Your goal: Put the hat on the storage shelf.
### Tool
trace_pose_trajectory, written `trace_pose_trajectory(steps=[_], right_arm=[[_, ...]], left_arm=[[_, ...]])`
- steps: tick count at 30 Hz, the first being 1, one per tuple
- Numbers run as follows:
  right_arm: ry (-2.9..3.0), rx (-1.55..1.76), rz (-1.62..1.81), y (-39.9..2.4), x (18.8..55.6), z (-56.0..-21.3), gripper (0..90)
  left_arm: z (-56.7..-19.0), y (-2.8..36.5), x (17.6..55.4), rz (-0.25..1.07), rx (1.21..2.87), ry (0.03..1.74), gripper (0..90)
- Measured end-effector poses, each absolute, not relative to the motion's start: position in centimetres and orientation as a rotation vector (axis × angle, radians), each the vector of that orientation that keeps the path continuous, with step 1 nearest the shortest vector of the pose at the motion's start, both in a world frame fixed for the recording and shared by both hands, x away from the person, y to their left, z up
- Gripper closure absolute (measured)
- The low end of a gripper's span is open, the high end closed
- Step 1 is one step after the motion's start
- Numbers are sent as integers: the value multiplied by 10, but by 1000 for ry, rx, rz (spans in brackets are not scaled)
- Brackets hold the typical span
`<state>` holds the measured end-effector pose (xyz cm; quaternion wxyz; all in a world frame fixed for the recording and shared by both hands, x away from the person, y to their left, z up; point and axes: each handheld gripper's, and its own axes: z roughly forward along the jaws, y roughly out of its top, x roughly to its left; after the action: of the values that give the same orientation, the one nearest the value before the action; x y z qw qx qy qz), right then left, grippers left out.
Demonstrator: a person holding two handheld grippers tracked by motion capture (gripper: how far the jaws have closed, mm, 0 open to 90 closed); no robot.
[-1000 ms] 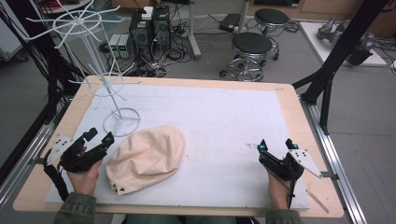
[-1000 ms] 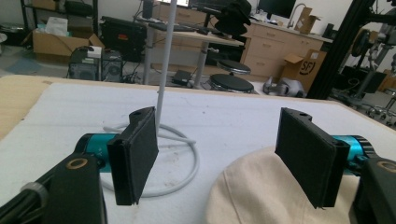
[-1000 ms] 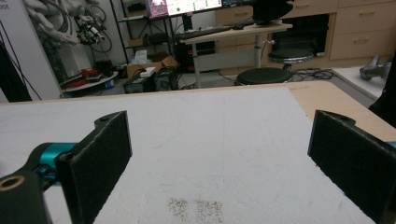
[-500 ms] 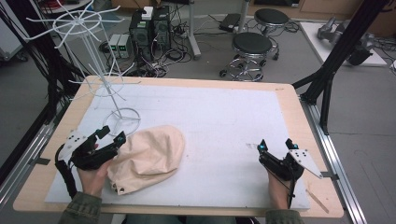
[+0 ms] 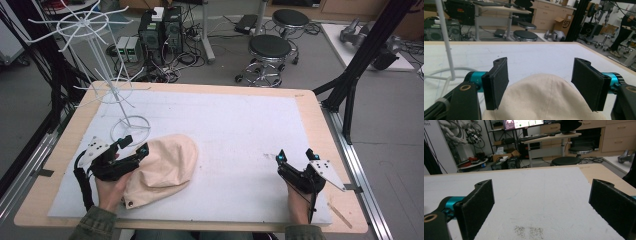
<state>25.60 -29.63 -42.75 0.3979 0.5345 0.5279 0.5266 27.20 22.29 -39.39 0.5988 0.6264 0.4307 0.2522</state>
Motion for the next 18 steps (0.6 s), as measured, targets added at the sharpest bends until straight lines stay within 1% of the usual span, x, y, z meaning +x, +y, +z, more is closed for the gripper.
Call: trace_pose_trajectory(steps=[10, 15, 18], right_arm=[[1335, 1353, 1332, -296, 255, -427, 51], [1337, 1352, 1333, -296, 255, -427, 51], [1340, 1353, 1333, -295, 256, -427, 51]], left_arm=[[-393, 208, 274, 556, 1500, 964, 296], [-394, 211, 280, 614, 1529, 982, 296], [-396, 212, 288, 597, 1554, 997, 296]])
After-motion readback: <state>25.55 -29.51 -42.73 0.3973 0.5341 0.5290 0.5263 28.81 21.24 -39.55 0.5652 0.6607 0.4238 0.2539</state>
